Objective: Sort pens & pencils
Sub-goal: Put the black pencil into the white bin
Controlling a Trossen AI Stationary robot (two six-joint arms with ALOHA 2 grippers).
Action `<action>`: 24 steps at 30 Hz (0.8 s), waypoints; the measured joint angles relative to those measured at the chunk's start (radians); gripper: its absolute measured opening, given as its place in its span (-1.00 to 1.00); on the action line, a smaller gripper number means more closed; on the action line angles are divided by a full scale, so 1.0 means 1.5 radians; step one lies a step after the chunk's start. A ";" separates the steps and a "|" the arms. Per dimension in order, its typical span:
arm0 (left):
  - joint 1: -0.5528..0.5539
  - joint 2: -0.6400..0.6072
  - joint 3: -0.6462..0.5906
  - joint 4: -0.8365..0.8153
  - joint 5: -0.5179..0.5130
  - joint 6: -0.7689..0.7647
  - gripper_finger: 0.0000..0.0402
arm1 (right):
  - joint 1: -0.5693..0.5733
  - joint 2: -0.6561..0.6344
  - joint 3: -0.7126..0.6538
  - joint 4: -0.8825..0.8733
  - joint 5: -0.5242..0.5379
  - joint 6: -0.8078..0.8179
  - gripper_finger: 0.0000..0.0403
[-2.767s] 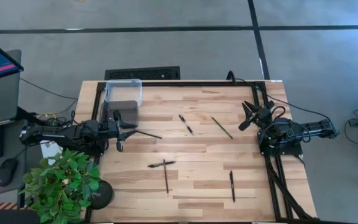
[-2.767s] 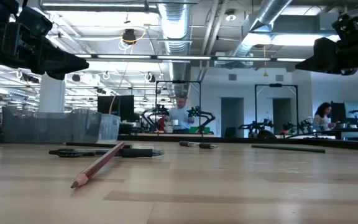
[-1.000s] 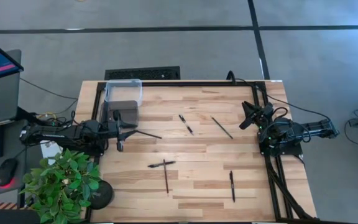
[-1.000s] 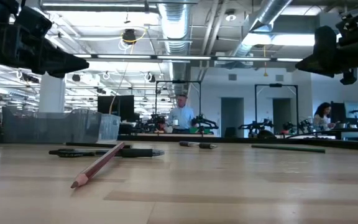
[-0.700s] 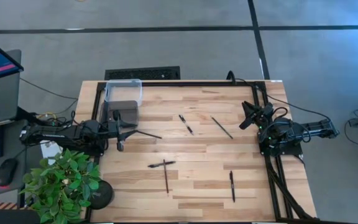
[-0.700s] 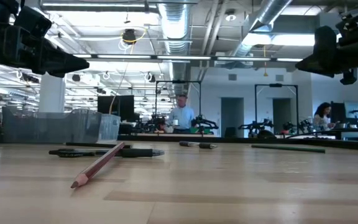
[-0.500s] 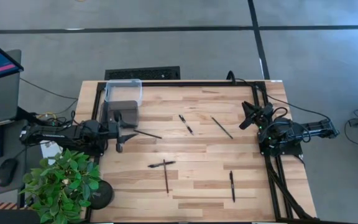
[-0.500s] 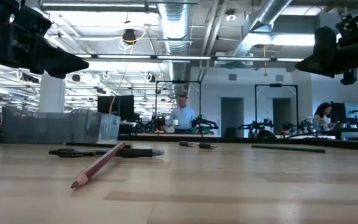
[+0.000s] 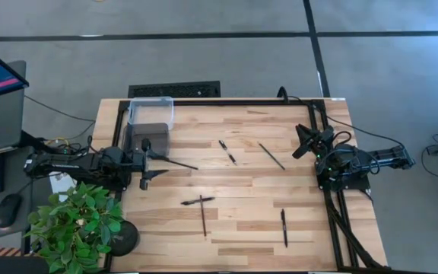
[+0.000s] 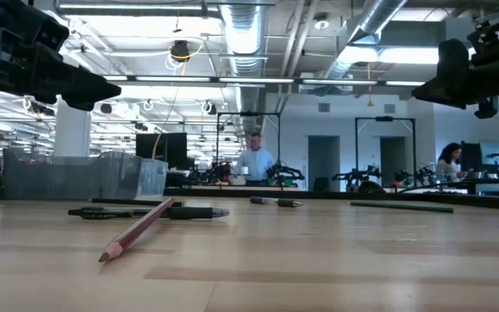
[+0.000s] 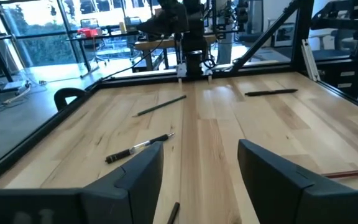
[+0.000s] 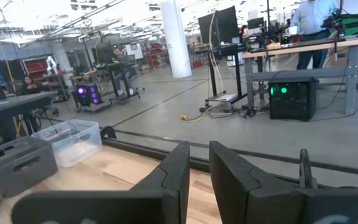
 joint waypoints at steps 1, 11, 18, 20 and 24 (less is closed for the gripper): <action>0.000 0.000 0.000 0.000 0.000 0.000 0.00 | 0.000 0.000 0.000 0.000 0.000 0.000 -0.59; 0.000 0.000 0.000 0.008 -0.049 0.004 0.16 | 0.000 0.000 0.000 0.000 0.000 0.000 -0.59; -0.001 0.000 0.000 0.009 -0.043 -0.054 0.21 | 0.000 0.000 0.000 0.000 0.000 0.000 -0.59; 0.000 0.000 0.003 0.011 -0.046 -0.068 0.21 | 0.000 0.000 0.000 0.000 0.000 0.000 -0.59; 0.000 0.011 0.032 -0.008 -0.076 -0.098 0.21 | 0.000 0.000 0.000 0.000 0.000 0.000 -0.59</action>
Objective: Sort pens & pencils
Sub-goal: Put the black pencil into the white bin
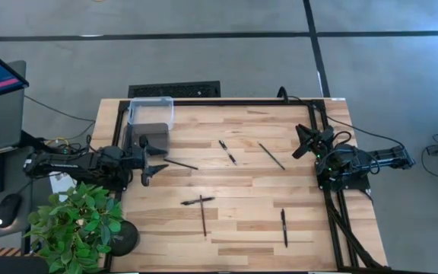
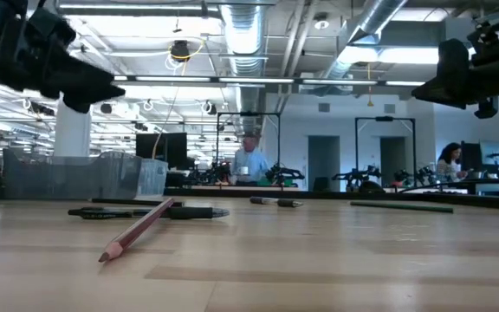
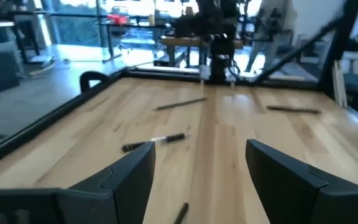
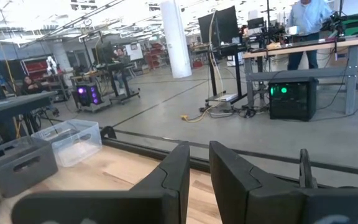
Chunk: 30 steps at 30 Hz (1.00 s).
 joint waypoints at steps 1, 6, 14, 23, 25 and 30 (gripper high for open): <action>0.000 0.005 0.012 0.001 0.003 0.005 0.21 | 0.000 0.000 0.000 0.000 0.000 0.000 -0.59; 0.000 0.072 0.086 -0.050 0.047 0.044 0.21 | 0.000 0.000 0.000 0.002 0.000 0.000 -0.59; 0.000 0.307 0.234 -0.177 0.063 0.122 0.21 | 0.000 0.000 0.000 0.003 0.000 0.000 -0.59; 0.007 0.510 0.393 -0.345 0.013 0.189 0.21 | 0.000 0.000 0.000 0.003 0.000 0.007 -0.59; 0.019 0.541 0.407 -0.351 0.029 0.192 0.21 | 0.000 0.000 0.000 0.003 0.000 0.007 -0.59; 0.080 0.618 0.424 -0.373 0.093 0.203 0.21 | 0.000 0.000 0.000 0.003 0.000 0.007 -0.59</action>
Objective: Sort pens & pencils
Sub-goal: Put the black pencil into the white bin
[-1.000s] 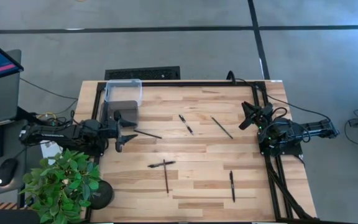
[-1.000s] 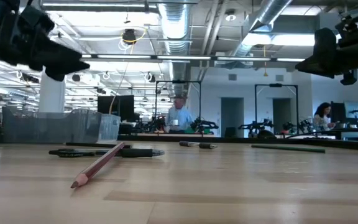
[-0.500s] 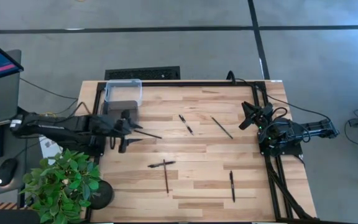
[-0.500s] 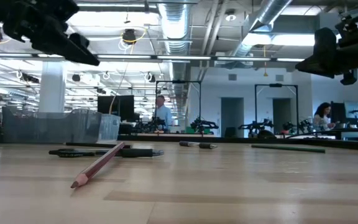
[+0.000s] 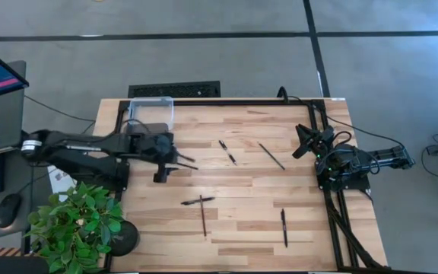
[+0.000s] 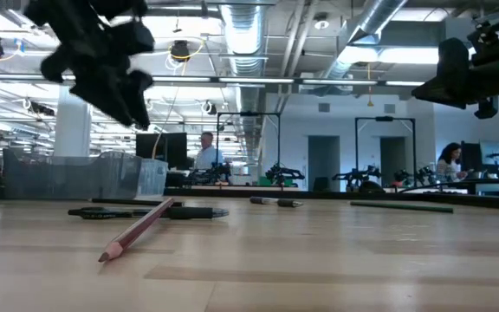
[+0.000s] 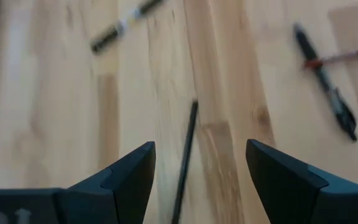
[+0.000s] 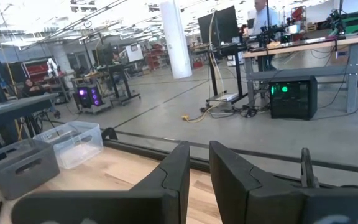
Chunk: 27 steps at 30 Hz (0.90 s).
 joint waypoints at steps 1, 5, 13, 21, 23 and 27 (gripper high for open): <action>0.014 0.015 0.001 0.000 0.013 0.000 0.21 | 0.000 0.000 0.000 0.000 0.000 0.000 -0.59; 0.060 0.066 0.001 0.006 0.064 0.036 0.21 | 0.000 0.000 0.000 0.000 0.000 0.000 -0.59; 0.094 0.161 0.002 0.020 0.074 0.087 0.21 | 0.000 0.000 0.000 0.000 0.000 -0.001 -0.59; 0.097 0.272 0.005 0.040 0.088 0.110 0.21 | 0.000 0.000 0.000 0.000 0.000 -0.001 -0.59; 0.097 0.303 0.019 0.037 0.099 0.110 0.21 | 0.000 0.000 0.000 0.000 0.000 -0.001 -0.59; 0.098 0.351 0.058 0.006 0.109 0.113 0.21 | 0.000 0.000 0.000 -0.001 0.000 -0.001 -0.59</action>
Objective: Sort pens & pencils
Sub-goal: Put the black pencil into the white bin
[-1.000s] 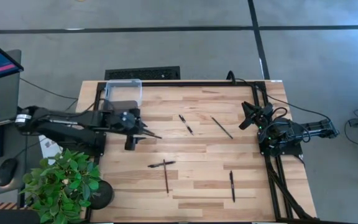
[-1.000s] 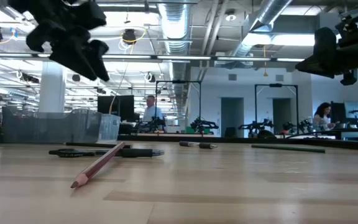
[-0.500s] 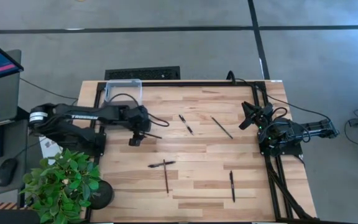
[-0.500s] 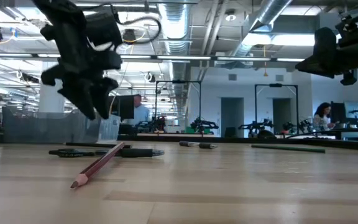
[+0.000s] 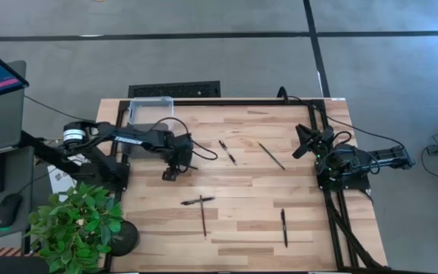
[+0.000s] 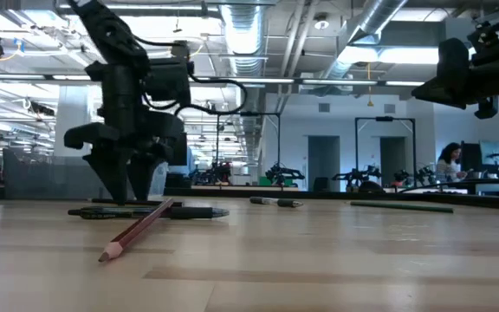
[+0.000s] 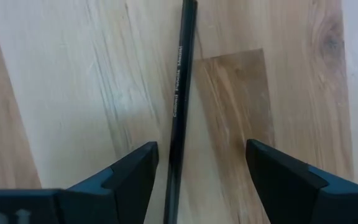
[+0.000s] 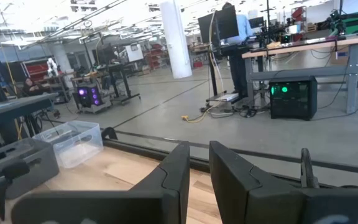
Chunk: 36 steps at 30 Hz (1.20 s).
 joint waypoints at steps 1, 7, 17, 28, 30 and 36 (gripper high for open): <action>0.000 0.011 0.012 -0.015 0.000 0.005 0.21 | 0.000 0.000 0.000 0.000 0.000 0.000 -0.59; -0.001 0.052 0.062 -0.071 -0.019 0.011 0.21 | 0.000 0.000 0.000 -0.004 0.000 0.000 -0.59; -0.003 0.057 0.065 -0.068 -0.045 -0.017 0.21 | 0.000 0.000 0.000 -0.005 0.000 0.000 -0.59; -0.041 0.057 0.065 -0.071 -0.090 -0.039 0.21 | 0.000 0.000 0.000 -0.005 0.000 0.000 -0.59; -0.046 0.057 0.065 -0.071 -0.086 -0.039 0.21 | 0.000 0.000 0.000 -0.004 0.000 0.000 -0.59; -0.050 0.058 0.064 -0.070 -0.074 -0.038 0.10 | 0.000 0.000 0.000 -0.005 0.000 0.001 -0.59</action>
